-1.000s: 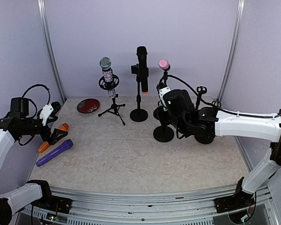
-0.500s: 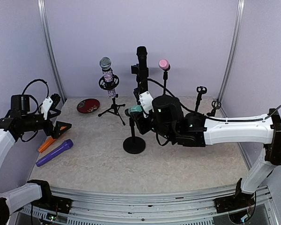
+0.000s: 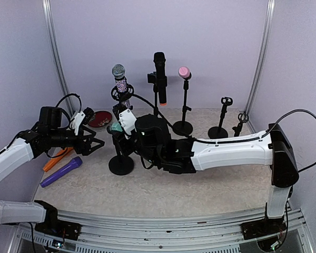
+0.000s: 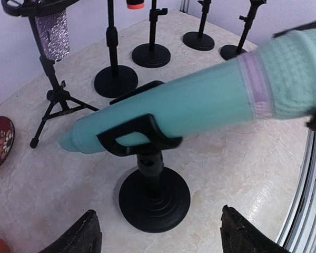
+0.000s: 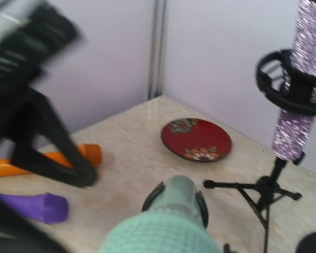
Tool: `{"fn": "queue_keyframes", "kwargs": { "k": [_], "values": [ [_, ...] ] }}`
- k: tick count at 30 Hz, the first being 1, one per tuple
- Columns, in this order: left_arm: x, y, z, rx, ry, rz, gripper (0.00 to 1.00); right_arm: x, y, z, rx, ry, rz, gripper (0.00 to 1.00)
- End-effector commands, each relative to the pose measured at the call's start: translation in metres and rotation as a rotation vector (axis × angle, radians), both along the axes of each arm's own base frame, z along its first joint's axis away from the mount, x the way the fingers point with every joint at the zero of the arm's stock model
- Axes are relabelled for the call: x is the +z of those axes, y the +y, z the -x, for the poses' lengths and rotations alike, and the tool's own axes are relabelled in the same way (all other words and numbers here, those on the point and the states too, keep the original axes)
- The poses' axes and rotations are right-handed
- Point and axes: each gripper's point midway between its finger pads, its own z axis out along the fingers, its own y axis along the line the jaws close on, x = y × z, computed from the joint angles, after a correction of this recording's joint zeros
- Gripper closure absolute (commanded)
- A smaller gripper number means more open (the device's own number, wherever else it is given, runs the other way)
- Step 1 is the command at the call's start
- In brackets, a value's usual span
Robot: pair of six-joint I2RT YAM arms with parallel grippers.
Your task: Remove the microphone from the stand
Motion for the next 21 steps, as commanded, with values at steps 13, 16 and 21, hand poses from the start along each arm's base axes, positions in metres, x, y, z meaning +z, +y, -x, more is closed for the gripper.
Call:
{"fn": "queue_keyframes", "kwargs": {
  "k": [13, 16, 21],
  "values": [
    [-0.042, -0.008, -0.017, 0.022, 0.042, 0.032, 0.48, 0.062, 0.035, 0.035, 0.097, -0.051, -0.252, 1.0],
    [-0.048, -0.003, -0.024, 0.043, 0.036, 0.017, 0.59, 0.058, 0.037, 0.038, 0.11, -0.038, -0.254, 1.0],
    [-0.052, -0.003, -0.027, 0.035, 0.033, 0.026, 0.71, 0.052, 0.035, 0.043, 0.135, -0.018, -0.263, 1.0]
  ]
}}
